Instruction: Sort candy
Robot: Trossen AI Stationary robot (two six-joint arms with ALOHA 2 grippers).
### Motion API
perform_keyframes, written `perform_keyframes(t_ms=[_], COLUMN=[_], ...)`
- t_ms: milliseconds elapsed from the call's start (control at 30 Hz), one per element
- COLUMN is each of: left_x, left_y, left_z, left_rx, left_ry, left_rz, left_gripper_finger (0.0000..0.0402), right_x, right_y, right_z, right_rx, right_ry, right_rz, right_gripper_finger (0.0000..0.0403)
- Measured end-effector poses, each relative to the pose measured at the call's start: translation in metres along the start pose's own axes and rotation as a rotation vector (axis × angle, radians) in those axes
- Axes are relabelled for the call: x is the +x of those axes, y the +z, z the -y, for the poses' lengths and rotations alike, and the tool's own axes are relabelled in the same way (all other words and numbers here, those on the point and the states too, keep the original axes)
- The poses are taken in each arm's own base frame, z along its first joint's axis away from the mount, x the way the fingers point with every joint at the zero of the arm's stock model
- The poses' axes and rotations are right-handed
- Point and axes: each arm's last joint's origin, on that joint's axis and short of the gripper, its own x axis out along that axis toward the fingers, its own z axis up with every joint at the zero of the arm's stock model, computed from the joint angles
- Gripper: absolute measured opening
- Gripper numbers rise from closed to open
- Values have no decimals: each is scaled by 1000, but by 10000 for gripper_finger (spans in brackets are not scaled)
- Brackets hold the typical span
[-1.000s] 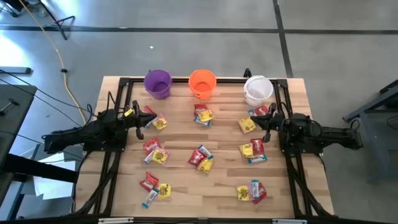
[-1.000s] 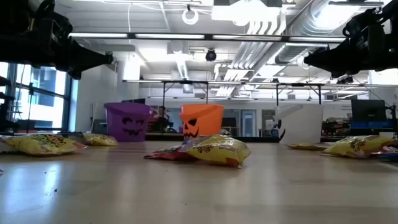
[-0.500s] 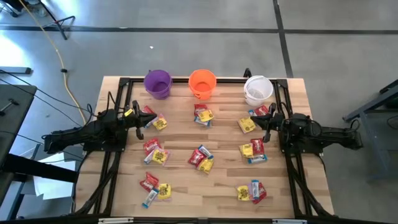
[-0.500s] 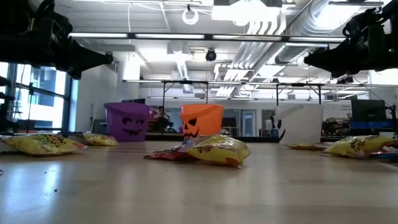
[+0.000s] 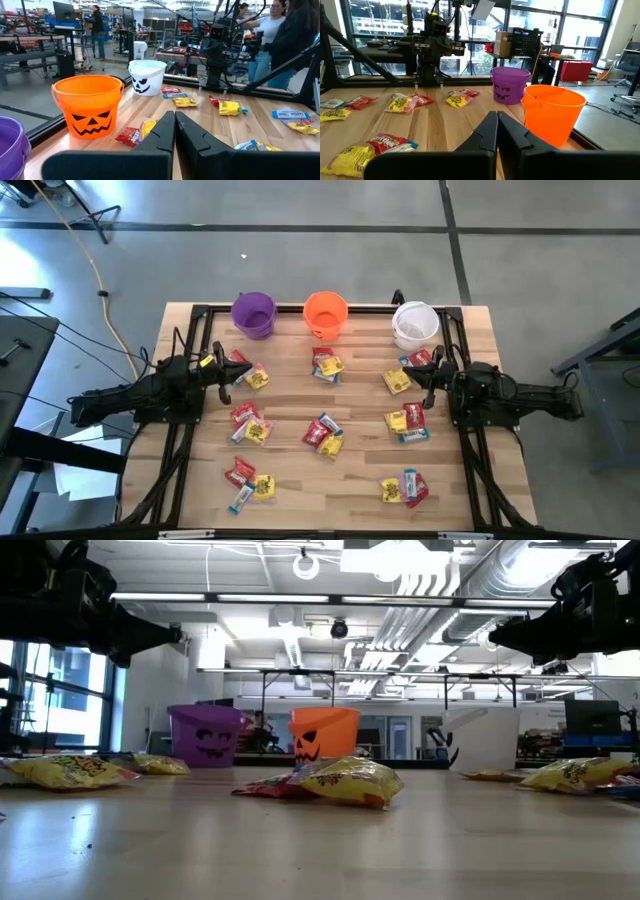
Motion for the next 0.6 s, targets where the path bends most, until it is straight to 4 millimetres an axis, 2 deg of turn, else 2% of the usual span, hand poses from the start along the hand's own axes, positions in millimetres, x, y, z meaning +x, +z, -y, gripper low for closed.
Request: perform_keyframes(t_ms=[600], left_x=[0], left_y=[3], left_z=[0], left_rx=[0], left_ry=[-1], left_rz=[32], left_gripper_finger=[0], right_x=[0], right_y=[0], right_z=[0], right_rx=[0], right_ry=[0], right_rz=[0], right_gripper_finger=[0])
